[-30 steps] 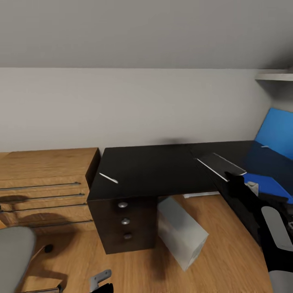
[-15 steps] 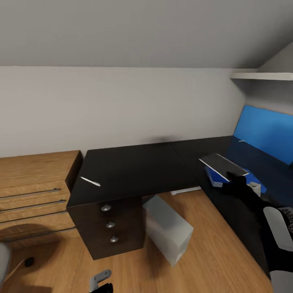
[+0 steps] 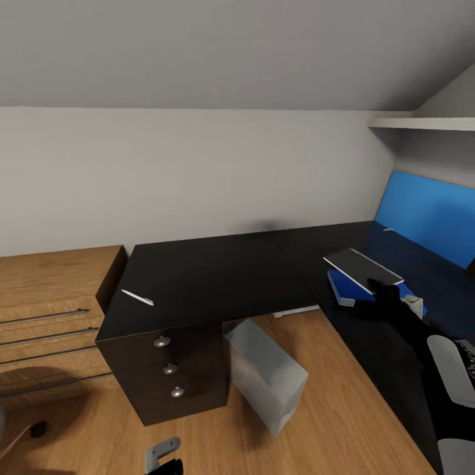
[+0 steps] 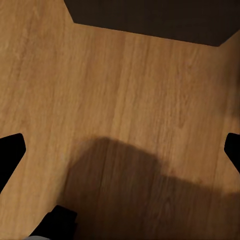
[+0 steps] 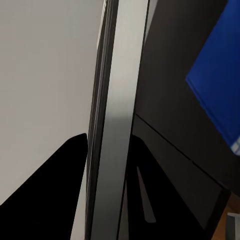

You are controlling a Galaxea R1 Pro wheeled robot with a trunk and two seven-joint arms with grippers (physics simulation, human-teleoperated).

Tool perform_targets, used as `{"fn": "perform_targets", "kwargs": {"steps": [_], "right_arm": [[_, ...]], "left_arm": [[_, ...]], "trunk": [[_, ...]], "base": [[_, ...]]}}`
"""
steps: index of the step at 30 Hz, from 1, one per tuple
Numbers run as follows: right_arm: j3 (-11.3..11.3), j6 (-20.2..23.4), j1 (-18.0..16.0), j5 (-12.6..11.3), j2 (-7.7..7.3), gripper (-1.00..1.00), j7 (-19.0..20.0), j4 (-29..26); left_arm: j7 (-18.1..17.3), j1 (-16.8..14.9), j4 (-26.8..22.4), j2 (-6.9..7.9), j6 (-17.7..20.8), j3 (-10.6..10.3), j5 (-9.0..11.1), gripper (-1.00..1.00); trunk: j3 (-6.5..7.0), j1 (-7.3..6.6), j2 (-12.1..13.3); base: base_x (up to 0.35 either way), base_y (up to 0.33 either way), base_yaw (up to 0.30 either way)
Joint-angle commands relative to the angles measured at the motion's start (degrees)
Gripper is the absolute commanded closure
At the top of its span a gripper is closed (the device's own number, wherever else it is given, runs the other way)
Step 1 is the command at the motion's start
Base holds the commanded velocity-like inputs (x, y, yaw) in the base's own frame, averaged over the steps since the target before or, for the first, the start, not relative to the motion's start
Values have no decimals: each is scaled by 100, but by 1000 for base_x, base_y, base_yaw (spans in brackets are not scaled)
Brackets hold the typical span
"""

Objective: In the bedroom, organize the workspace by keeping the computer under the desk, ensuring the monitor is on the desk, placing the keyboard on the desk next to the monitor, placing the mouse on the desk next to the keyboard, moving the folder from the swivel chair onto the desk next to the mouse, stacking the notebook on top of the folder with the pen on top of the notebook, and positioning the swivel chair next to the desk.

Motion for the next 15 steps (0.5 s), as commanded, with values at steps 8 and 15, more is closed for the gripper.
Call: {"fn": "perform_targets", "kwargs": {"steps": [8, 15], "right_arm": [[22, -95, -4, 14, 27, 100, -97, -20], [154, -1882, -4, 892, 237, 100, -764, -14]], "left_arm": [[38, -6, 197, 34, -24, -55, 45, -100], [36, -6, 448, 24, -60, -56, -7, -100]], "trunk": [[-6, 0, -3], [-6, 0, -3]], "base": [[0, -1, 0], [0, 0, 0]]}}
